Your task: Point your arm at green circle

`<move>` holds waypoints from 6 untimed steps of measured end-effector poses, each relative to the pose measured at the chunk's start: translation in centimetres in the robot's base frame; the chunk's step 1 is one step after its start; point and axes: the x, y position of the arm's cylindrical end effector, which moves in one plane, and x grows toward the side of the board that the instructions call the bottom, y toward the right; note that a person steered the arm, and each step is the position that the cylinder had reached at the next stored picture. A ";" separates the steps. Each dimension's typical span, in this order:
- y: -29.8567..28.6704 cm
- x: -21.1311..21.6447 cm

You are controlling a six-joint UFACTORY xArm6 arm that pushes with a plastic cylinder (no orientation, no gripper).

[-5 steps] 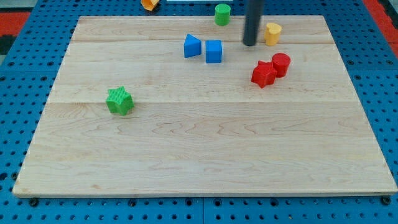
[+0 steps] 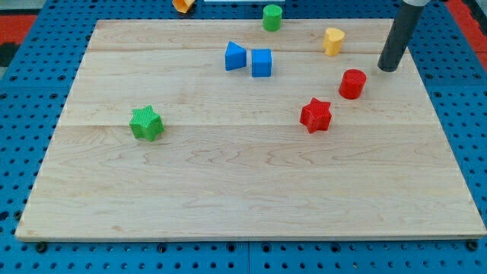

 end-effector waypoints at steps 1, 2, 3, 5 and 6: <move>1.4 -3.4; -2.7 -10.9; -4.7 -14.2; -8.0 -14.2; -21.2 -14.0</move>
